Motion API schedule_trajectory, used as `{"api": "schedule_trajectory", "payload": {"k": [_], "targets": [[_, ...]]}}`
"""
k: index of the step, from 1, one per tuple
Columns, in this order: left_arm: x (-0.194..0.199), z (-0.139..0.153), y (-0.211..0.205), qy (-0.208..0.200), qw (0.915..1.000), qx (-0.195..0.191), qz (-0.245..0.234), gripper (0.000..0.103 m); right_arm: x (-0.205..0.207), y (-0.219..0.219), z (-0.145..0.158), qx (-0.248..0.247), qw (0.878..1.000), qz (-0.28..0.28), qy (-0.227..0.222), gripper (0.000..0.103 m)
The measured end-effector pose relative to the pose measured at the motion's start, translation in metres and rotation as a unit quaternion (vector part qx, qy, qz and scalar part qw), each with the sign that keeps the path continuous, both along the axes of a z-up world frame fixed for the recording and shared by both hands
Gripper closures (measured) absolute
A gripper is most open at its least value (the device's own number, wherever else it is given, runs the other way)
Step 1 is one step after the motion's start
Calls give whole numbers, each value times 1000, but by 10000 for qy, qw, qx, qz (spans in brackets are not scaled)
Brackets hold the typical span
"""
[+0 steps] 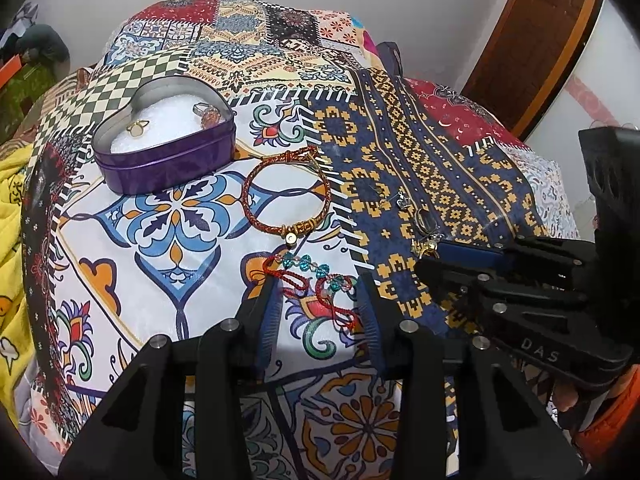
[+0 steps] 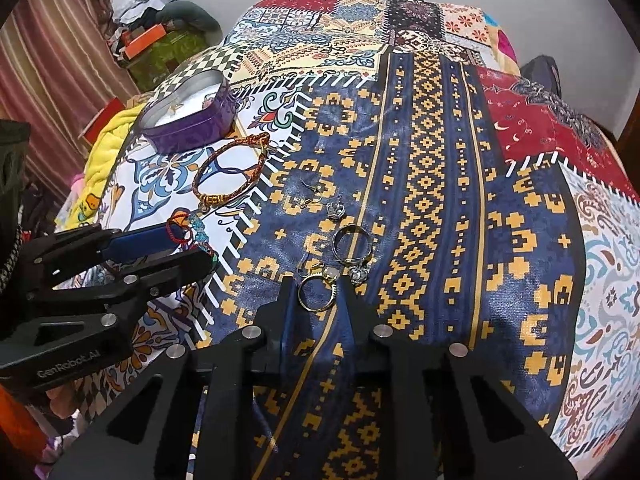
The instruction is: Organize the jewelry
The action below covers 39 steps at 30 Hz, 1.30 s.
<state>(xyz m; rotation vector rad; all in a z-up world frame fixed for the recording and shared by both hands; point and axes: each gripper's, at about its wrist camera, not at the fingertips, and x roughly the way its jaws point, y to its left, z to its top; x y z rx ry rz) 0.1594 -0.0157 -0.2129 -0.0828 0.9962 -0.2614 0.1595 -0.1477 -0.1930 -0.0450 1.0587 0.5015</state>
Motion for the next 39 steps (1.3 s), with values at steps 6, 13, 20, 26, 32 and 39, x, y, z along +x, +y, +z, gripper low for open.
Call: {"api": "schedule_trajectory", "payload": {"k": [6,13,20,26,32,39], "targets": [[3,-1,1,-8,9999,114,47,95,-2,0,0,1,10000,-45,-47,85],[0,0,3,-7,9999,157,64,99,1,-3,0,145,9999,-63,58,98],[-7,6,3,-62,9998,119,125,99,-5,-10,3,189,9998,-84,60,98],[-14,21,12,-225,9995,33,241,99,-9,-15,10,273,9995,-154,12,98],[-20,38,20,-403,9985,-19,369,99,-9,-16,26,356,9991,-162,-164,98],[-26,55,28,-616,9967,-9,521,99,-9,-7,46,415,9981,-108,-437,98]]}}
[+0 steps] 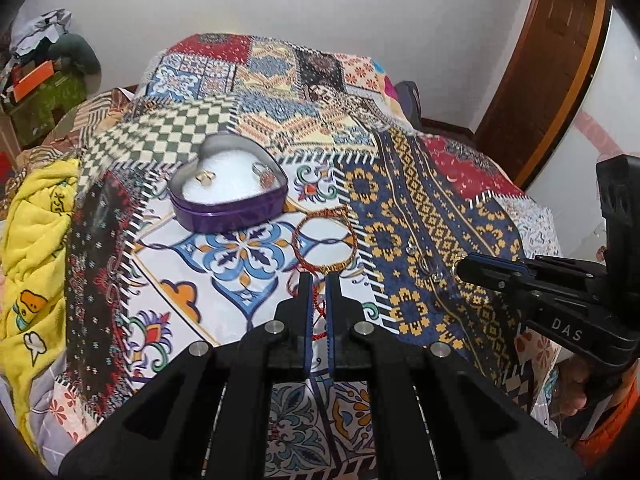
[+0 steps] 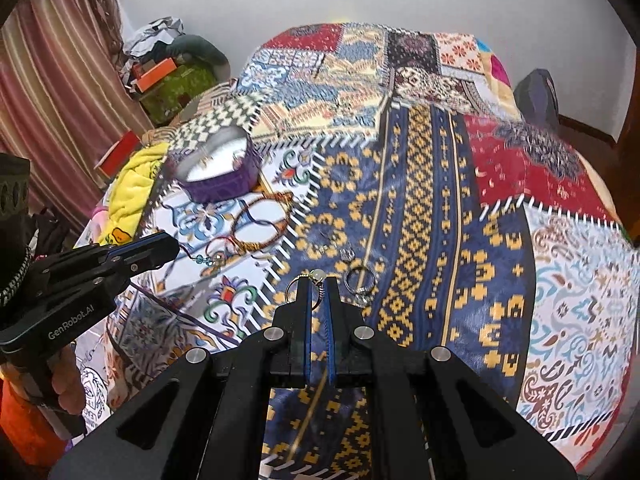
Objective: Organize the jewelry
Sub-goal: 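Carry the silver ring and red bracelet over the heart tin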
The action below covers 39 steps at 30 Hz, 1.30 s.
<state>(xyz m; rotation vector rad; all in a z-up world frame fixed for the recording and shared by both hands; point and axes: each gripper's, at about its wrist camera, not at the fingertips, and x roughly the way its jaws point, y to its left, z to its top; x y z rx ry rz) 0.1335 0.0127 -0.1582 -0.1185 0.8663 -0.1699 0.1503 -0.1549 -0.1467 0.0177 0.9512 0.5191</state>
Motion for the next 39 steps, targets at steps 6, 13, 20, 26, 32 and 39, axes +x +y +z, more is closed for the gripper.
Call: {"api": "schedule_trajectory", "payload": {"k": [6,13,20,26,32,39], "targets": [[-4,20,8,-265,9996,-35,94,99,3,9,14,95,9998,55,-175,98],[-2,37,21,-515,9983,-40,268,99,10,23,32,197,9988,153,-419,98],[5,54,33,-781,9960,26,438,99,17,34,43,297,9975,242,-590,98],[12,71,44,-1060,9929,62,534,99,25,47,55,314,9960,308,-780,98],[23,81,52,-1255,9904,106,573,99,34,61,61,333,9946,404,-896,98],[37,85,59,-1352,9890,71,588,99,46,78,61,365,9936,548,-920,98]]}}
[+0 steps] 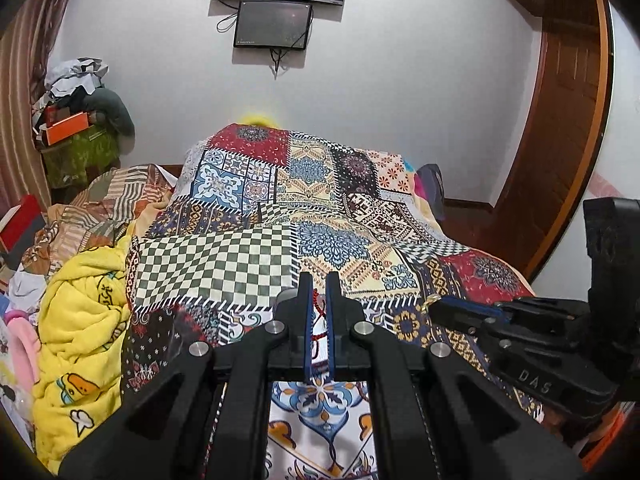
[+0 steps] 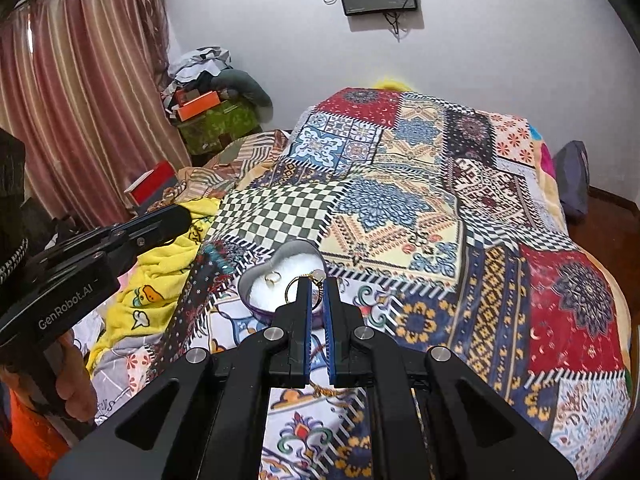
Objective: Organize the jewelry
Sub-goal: 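Carry the silver ring and red bracelet over the heart tin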
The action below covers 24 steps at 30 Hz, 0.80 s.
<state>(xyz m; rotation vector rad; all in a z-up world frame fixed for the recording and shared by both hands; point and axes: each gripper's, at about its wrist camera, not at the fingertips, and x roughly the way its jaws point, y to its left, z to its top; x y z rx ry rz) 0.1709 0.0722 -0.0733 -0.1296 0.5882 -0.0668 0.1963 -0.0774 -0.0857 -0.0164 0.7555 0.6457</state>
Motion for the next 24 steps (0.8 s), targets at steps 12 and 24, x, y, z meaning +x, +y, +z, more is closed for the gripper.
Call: {"api": "schedule_trajectory", "payload": {"k": [12,24], "targets": [[32,-24,10,252,9996,-114,-28,99,18,28,-17,-154,9994,277,103,98],[56,-64,23,717,9972,-197,46,99,36,46,-48,-369,9976,399,429,98]]}}
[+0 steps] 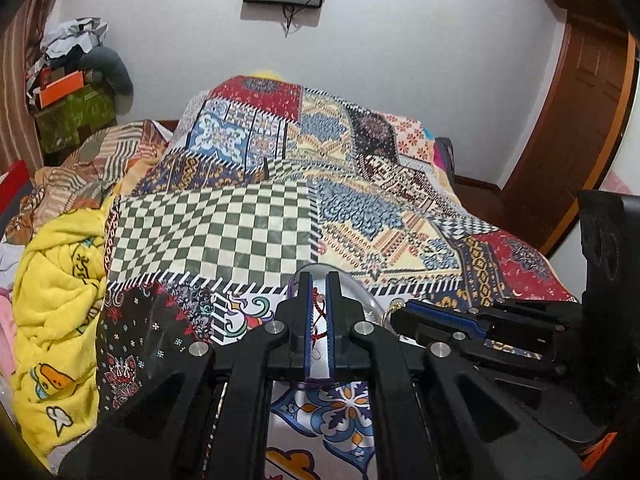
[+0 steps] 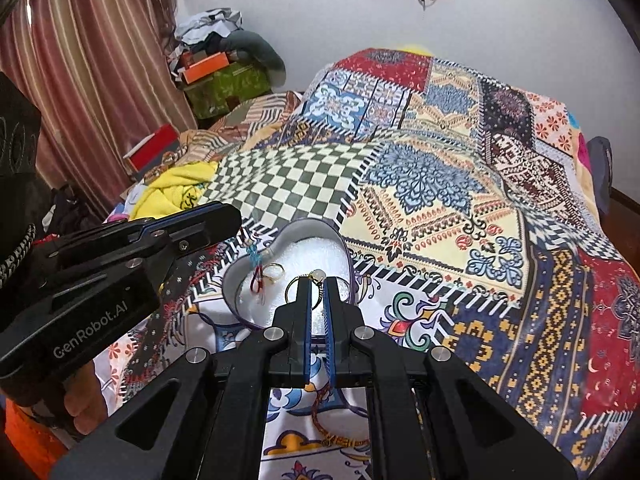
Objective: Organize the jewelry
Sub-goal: 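Carry the silver ring and red bracelet over the heart tin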
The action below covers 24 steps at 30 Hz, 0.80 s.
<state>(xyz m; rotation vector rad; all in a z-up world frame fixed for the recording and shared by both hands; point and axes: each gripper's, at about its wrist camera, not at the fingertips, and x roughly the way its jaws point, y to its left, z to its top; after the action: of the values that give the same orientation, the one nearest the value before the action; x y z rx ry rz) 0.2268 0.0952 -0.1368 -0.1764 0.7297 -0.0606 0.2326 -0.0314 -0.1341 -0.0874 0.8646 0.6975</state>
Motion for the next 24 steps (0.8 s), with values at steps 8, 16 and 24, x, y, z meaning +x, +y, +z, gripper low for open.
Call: {"api": "schedule_trajectory", "payload": {"k": [8,16,24], "targets": [[8,-16,2,215,9996,-100,-120,99,7,13,-14,-168,9997,139,95,98],[9,-23,5,339,9992,-127,-148,99,10,21,-27,-273,9990,260,230,98],[3,-22,9,374,9993,86,-51,99,7,24,-28,-308,9987,339,201,98]]}}
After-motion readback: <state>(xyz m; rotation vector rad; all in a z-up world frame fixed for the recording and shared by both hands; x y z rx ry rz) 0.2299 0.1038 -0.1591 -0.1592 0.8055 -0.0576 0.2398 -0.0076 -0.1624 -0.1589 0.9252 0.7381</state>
